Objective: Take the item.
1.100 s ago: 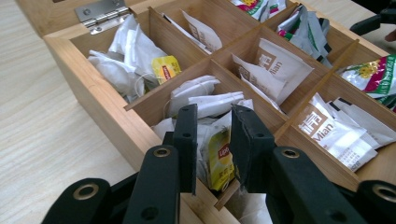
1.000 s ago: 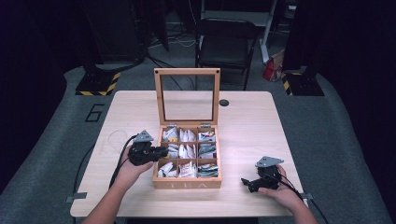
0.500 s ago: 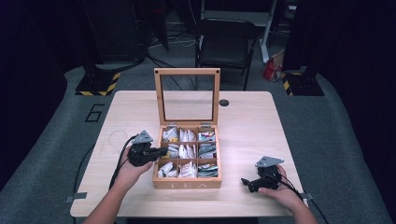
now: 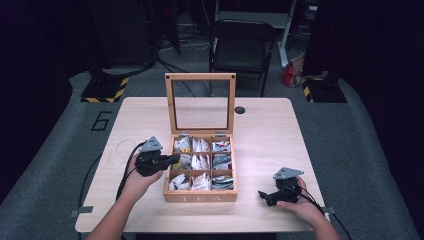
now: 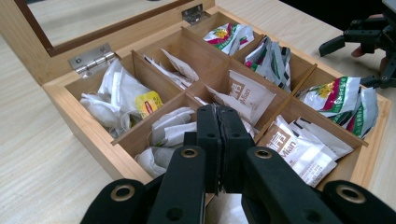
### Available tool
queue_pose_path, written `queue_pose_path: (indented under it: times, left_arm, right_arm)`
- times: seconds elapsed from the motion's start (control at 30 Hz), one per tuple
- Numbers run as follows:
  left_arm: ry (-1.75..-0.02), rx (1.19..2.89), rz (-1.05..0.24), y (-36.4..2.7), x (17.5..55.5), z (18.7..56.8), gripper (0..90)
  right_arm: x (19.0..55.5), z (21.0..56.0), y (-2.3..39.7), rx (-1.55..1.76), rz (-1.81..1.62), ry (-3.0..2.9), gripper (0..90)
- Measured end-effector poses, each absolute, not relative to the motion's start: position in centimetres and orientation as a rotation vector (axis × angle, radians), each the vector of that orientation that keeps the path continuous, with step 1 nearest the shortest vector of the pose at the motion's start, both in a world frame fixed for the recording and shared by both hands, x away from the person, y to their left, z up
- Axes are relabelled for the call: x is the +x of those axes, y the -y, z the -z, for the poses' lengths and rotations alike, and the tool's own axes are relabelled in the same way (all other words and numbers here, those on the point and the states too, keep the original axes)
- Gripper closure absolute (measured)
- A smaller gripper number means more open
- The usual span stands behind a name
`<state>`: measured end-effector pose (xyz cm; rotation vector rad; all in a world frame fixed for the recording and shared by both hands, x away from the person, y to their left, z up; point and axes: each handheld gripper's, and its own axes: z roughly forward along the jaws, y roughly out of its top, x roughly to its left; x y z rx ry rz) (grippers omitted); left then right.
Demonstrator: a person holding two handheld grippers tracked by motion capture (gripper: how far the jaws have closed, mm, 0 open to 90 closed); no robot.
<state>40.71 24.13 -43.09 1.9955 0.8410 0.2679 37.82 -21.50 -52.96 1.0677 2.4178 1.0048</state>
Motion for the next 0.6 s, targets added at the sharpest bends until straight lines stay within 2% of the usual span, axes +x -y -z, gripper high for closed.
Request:
queue_pose_path:
  times: [0.6]
  left_arm:
    - [-0.828,1.981,-0.322,-24.5,40.5,41.2,88.7]
  right_arm:
    - [37.8,53.0,21.5,1.073,-1.007,-2.416,0.0]
